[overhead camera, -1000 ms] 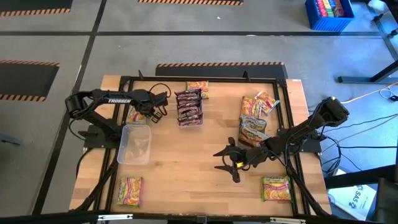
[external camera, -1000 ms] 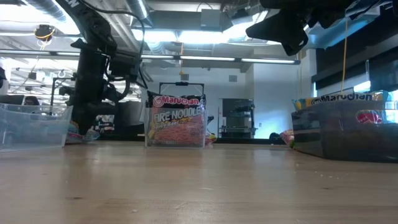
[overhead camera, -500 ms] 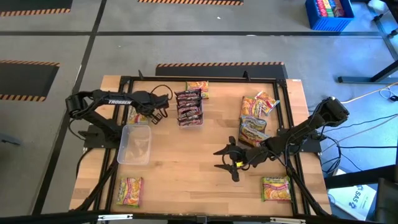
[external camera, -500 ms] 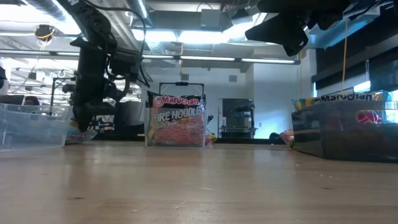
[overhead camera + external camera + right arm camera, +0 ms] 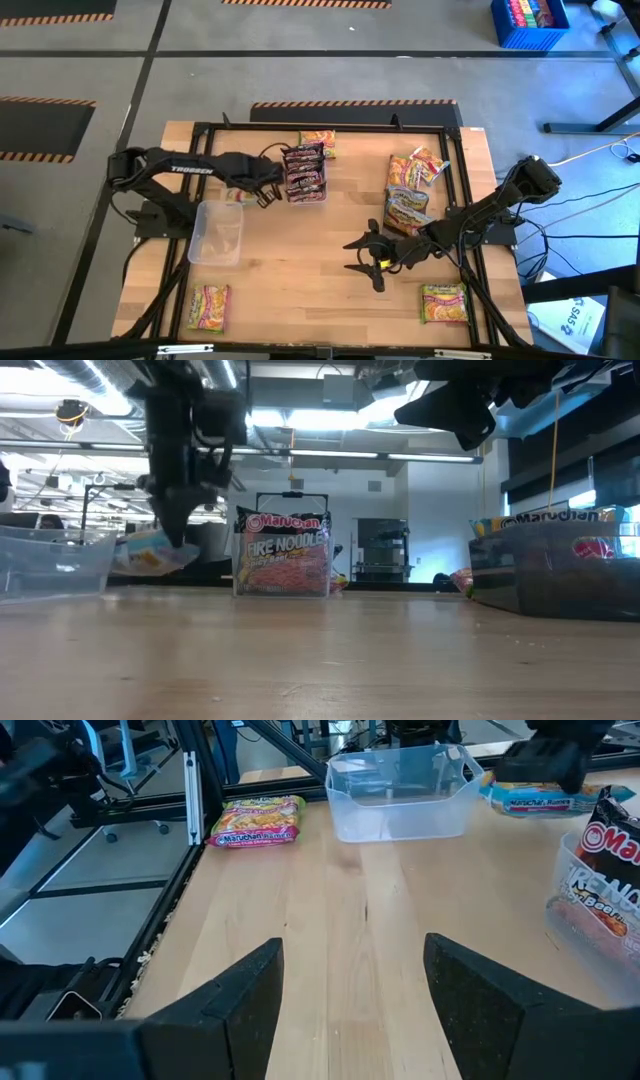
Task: Sort Maruchan noodles
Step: Put the blue noodle pack into the black bin
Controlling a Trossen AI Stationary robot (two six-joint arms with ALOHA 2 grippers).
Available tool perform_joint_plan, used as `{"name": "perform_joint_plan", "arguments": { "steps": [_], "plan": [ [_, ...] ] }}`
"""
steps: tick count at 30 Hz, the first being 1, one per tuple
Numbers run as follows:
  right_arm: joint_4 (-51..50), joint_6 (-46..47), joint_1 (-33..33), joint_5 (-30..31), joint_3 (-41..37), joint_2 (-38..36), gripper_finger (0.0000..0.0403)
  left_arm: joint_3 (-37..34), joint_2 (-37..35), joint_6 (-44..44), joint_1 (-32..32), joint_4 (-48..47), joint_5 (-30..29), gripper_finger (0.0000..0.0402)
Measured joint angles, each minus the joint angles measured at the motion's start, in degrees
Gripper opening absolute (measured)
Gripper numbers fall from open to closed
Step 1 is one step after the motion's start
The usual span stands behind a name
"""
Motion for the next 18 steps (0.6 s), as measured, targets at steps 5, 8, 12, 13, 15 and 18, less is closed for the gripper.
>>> {"name": "perform_joint_plan", "arguments": {
  "steps": [5,8,12,13,15,18],
  "plan": [
    [0.0,0.3,0.0,0.0,0.0,0.0,0.0225,3.1,0.0,1.2,-6.3,0.0,0.7,0.0000],
    [0.0,0.3,0.0,0.0,0.0,0.0,0.0225,4.7,0.0,0.6,-9.9,-0.4,1.4,0.0000],
    [0.0,0.3,0.0,0.0,0.0,0.0,0.0225,6.6,0.0,-0.4,-14.7,-1.0,1.1,0.0000],
    [0.0,0.3,0.0,-0.1,0.0,0.0,0.0225,7.0,0.0,-0.1,-15.8,-0.9,1.0,0.0000],
    [0.0,0.3,0.0,-0.1,0.0,0.0,0.0225,8.1,0.0,0.8,-17.7,-0.7,0.6,0.0000],
    [0.0,0.4,0.0,-0.1,0.0,0.0,0.0225,9.6,0.0,1.3,-20.5,-0.7,0.3,0.0000]
  ]
}}
